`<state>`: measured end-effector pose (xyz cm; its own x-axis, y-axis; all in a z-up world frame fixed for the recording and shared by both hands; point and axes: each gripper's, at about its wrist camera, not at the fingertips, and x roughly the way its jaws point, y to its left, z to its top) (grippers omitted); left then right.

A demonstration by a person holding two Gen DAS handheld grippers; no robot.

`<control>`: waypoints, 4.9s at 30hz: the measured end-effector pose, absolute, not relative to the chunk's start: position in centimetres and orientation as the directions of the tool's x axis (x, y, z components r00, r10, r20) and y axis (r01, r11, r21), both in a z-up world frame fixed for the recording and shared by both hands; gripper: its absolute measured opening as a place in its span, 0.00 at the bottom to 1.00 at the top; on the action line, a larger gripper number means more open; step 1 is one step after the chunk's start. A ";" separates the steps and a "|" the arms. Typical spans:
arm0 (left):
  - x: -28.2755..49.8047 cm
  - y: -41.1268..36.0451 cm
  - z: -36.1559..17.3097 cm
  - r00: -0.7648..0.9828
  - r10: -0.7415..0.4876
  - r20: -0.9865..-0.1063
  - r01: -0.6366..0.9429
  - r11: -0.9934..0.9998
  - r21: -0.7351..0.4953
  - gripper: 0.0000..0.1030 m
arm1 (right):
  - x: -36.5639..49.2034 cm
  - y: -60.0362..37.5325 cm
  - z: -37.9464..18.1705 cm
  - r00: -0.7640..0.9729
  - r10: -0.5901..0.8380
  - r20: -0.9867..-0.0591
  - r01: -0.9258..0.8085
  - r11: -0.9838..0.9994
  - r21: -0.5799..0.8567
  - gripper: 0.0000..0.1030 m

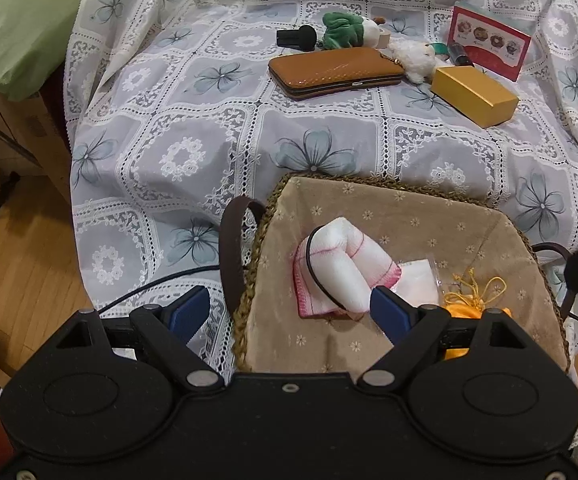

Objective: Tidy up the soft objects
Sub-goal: 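Move both tools from the basket toward the items on the cloth, then grasp the black foam-tipped cylinder with the left tool while the right tool grasps the green tape roll, then lift the cylinder and tape roll and carry both over the basket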

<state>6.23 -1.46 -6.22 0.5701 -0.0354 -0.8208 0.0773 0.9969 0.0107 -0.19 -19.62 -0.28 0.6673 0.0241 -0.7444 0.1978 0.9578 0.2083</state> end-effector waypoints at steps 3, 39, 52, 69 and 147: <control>6.8 -1.8 -6.1 0.571 -0.034 -0.820 0.088 0.996 0.020 0.81 | 1.2 -20.0 -0.4 0.656 0.019 -0.755 0.207 0.957 0.204 0.78; 30.8 -0.3 -1.8 0.695 0.021 -0.719 0.016 0.999 0.044 0.86 | 16.7 -21.7 -3.2 0.671 0.019 -0.741 0.205 0.956 0.210 0.82; 38.0 -2.3 -5.1 0.640 -0.019 -0.768 0.034 0.999 0.004 0.86 | 18.5 -23.3 -4.0 0.668 -0.001 -0.744 0.226 0.953 0.201 0.82; 41.4 -2.2 -8.4 0.578 -0.051 -0.814 0.101 0.995 0.010 0.90 | 23.7 -24.5 -1.2 0.716 -0.047 -0.697 0.197 0.971 0.137 0.82; 40.8 0.0 -7.0 0.667 -0.107 -0.737 0.147 0.989 -0.010 0.53 | 30.9 -32.5 -7.5 0.632 -0.246 -0.735 0.313 0.949 -0.048 0.47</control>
<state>40.77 -0.05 -6.97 0.6669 -0.1069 -0.7375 0.1471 0.9891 -0.0104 30.87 -32.52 -7.48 0.6320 -0.2457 -0.7350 0.3126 0.9487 -0.0483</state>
